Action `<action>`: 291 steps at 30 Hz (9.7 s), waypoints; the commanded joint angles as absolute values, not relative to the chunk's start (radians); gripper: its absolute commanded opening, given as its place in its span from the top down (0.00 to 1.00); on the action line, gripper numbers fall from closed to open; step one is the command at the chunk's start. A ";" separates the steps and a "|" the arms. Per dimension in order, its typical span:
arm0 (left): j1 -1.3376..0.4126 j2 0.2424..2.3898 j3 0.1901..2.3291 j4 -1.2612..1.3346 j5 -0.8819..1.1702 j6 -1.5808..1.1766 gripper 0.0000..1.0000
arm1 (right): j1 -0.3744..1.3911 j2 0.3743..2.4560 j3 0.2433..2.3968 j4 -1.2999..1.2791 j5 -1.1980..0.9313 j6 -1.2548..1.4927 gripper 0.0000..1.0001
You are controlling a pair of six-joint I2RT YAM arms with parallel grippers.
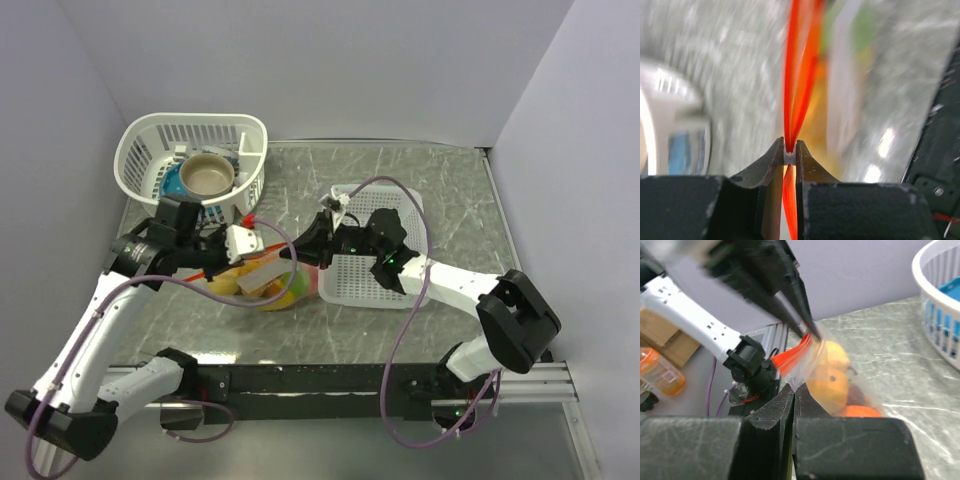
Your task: Open the zip-top bag and remove the fake food
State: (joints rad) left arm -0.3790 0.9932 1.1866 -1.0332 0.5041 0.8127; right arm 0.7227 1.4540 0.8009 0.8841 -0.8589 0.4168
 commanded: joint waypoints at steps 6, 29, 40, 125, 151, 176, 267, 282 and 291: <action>0.060 0.933 1.203 -1.285 0.423 1.061 0.92 | 0.650 1.402 0.828 1.084 -0.830 0.485 1.00; 0.199 1.135 1.601 -1.292 0.954 0.742 0.01 | 0.765 1.551 0.913 1.066 -0.900 0.486 1.00; 0.037 1.071 1.396 -1.348 0.853 0.880 0.01 | 0.767 1.531 0.864 1.045 -0.907 0.477 1.00; -0.403 1.377 1.265 -1.103 0.597 0.295 0.99 | 0.988 1.314 0.597 0.805 -0.649 0.538 0.74; -0.226 1.210 1.250 -0.993 0.293 0.523 0.16 | 1.009 1.494 0.701 0.470 -0.072 0.402 0.00; -0.347 1.325 0.950 -0.847 0.179 0.399 0.30 | 1.170 1.635 0.762 0.581 -0.121 0.180 0.00; -0.147 1.368 1.109 -1.017 0.334 0.522 0.81 | 1.117 1.146 0.630 0.081 -0.002 0.141 0.63; -0.147 1.345 1.235 -1.155 0.440 0.505 0.75 | 0.790 1.252 0.776 -0.066 0.612 0.360 0.48; -0.147 1.315 1.197 -1.120 0.370 0.517 0.99 | 0.839 1.120 0.721 -0.005 0.540 0.252 0.00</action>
